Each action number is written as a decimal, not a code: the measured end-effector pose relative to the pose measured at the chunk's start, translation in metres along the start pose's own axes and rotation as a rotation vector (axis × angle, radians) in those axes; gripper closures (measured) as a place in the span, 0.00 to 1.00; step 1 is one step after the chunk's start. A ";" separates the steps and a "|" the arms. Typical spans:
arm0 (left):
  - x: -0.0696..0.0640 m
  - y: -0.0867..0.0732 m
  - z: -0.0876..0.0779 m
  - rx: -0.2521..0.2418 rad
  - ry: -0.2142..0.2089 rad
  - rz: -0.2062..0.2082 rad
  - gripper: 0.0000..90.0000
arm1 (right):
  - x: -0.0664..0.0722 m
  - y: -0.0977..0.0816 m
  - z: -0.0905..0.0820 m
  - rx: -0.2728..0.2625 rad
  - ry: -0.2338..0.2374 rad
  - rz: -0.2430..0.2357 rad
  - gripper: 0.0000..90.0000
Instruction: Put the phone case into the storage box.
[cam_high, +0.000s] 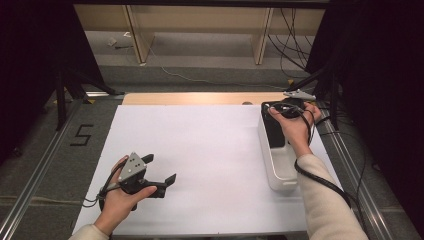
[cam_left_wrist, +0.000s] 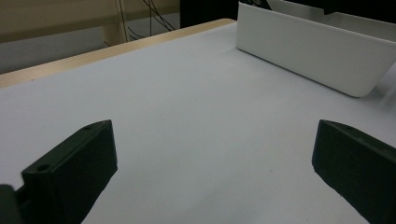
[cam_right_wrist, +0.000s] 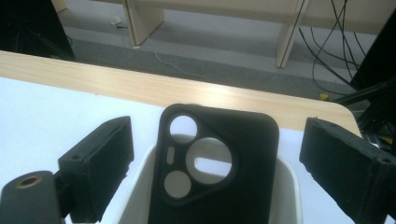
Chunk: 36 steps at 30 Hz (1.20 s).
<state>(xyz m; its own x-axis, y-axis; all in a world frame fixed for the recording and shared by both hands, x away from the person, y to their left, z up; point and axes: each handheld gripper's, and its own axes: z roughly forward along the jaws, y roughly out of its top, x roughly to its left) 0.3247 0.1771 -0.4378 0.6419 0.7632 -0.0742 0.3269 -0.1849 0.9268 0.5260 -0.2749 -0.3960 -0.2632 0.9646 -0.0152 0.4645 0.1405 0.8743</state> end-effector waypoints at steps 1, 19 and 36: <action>0.000 0.000 0.000 0.000 0.000 0.002 0.00 | 0.000 0.000 -0.001 -0.004 0.002 -0.001 0.13; 0.000 0.000 0.000 -0.001 0.003 0.003 0.00 | 0.001 -0.007 -0.020 -0.015 0.048 -0.011 0.17; -0.001 0.000 0.000 0.000 0.006 0.000 0.00 | 0.010 -0.009 -0.039 -0.029 0.090 -0.028 0.17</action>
<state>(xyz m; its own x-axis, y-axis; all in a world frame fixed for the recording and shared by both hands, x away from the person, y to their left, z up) 0.3245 0.1763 -0.4376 0.6380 0.7667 -0.0721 0.3269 -0.1848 0.9268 0.4861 -0.2753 -0.3856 -0.3512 0.9363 0.0022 0.4318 0.1599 0.8877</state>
